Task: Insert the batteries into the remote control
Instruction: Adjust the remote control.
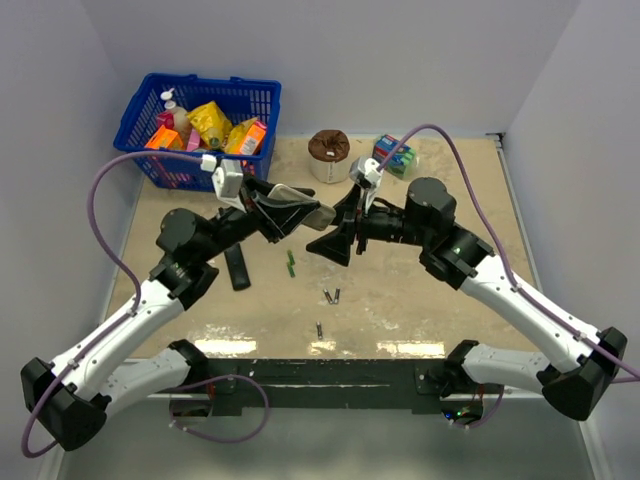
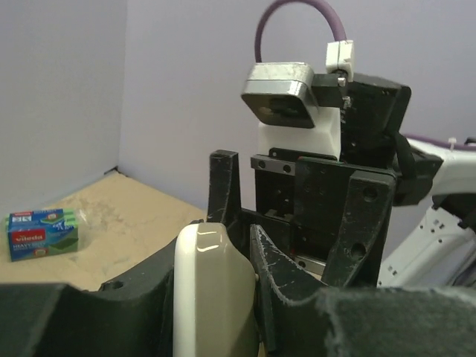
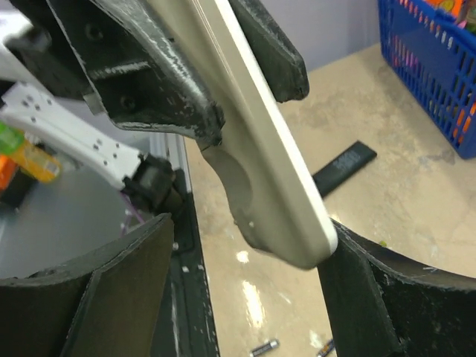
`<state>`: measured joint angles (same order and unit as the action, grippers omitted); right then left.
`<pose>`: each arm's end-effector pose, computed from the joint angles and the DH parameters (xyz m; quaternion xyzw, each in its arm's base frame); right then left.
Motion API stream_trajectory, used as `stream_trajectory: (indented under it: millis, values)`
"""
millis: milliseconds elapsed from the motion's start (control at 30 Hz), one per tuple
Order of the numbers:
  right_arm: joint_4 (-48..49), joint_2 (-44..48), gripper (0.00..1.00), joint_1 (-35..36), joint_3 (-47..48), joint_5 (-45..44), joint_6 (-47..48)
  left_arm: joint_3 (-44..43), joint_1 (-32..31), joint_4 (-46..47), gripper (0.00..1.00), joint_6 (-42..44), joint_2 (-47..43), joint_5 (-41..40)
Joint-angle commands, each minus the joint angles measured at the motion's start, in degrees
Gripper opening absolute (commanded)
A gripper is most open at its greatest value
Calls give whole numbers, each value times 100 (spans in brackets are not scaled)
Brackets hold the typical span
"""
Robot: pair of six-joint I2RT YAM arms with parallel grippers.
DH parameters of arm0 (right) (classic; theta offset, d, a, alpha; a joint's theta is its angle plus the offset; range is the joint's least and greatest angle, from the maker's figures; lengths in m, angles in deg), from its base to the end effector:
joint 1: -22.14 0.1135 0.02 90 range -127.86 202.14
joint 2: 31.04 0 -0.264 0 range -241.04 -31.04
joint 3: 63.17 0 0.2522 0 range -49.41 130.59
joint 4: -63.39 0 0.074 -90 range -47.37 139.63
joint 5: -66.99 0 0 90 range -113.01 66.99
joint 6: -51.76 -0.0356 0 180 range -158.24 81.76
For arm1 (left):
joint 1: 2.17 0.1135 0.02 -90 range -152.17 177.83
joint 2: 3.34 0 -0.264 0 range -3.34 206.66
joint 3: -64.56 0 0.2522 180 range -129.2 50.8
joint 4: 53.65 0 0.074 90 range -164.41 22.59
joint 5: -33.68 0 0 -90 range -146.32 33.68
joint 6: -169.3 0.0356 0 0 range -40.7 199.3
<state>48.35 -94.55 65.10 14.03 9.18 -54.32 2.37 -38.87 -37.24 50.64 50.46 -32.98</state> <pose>0.1710 0.1852 0.4070 -0.3482 0.6235 0.5034 0.4865 0.1603 -0.1371 0.4081 0.2070 0.5144 -0.5372 0.6356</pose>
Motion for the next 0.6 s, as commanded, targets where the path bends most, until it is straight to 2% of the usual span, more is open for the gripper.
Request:
stream_trajectory:
  millis: [0, 200, 400, 567]
  values:
    - [-1023, -162, 77, -112, 406, 692, 1027, -501, 102, -925, 5, 379, 104, 1120]
    - [-997, -92, 69, -323, 318, 1376, 1115, -905, 252, -1584, 5, 537, 148, 1683]
    - [-874, -145, 48, -323, 301, 2002, 1063, -1090, 340, -1813, 5, 494, 148, 1991]
    - [-734, -110, 45, -332, 257, 2213, 975, -1143, 349, -1725, 3, 318, 280, 2377]
